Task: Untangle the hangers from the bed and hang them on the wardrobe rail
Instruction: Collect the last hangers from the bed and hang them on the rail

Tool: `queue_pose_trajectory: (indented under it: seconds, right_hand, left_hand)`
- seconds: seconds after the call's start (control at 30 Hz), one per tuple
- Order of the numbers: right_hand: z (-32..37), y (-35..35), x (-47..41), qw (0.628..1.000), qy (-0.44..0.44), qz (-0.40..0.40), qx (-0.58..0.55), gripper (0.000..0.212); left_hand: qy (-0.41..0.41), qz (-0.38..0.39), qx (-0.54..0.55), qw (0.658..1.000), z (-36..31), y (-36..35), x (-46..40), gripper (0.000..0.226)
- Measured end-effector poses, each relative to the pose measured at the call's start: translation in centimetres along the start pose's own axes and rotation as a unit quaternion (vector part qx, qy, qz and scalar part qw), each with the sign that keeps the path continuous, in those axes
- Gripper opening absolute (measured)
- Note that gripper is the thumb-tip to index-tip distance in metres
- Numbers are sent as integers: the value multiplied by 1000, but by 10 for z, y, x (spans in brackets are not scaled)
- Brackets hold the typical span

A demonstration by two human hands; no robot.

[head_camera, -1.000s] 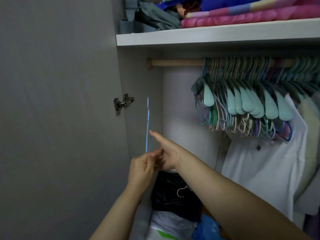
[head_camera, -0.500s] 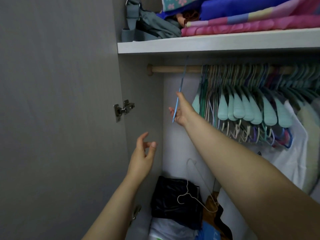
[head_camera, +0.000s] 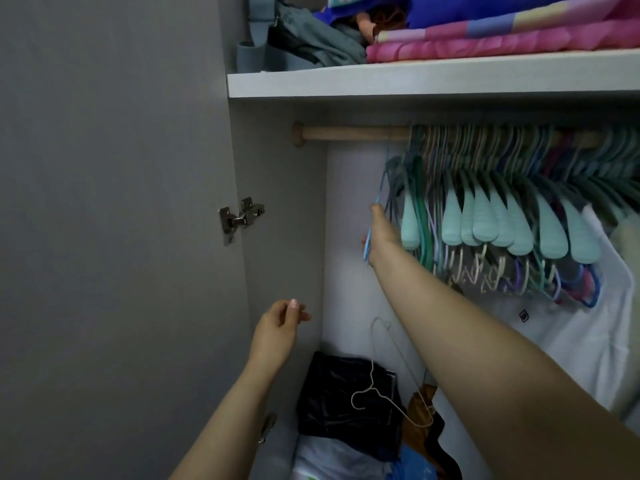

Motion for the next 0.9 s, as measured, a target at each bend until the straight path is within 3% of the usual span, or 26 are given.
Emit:
queue_pose_trajectory:
  seconds: [0.13,0.23,0.33,0.5,0.67,0.77,0.9]
  right_hand:
    - [-13,19,-13,998,33,-41,-40,78]
    - [-19,26,-11,999,44,-5,-21,45]
    - [-43,45,-5,997,76,21,13,34]
    - [-170,105,-15,984,22,71,165,19]
    - [-320,178,-51,906,-140,146,371,21]
    - [-369,198,-80,847,-161,191,468,21]
    - [-405,215,-125,795,-160,188,554,30]
  left_hand:
    - [11,28,-13,999,15,-17,2,24]
    - [18,41,-21,999,28,-30,4,27]
    - [30,54,-37,997,47,-42,9,31]
    - [85,80,-59,991,98,-64,22,26]
    - [154,114,-90,977,155,-94,28,21]
    - [174,140,-116,968,181,-117,24,20]
    - [190,150,-161,957,218,-146,13,23]
Point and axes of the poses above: each hand's wrist, its own x-axis away from the middle knuckle, its own y-axis out of the back of the hand, z = x × y, the point moved 7 cm from there along -x, towards the middle knuckle, and after that the axes turned 10 degrees about -x, right-handed, at the moved point
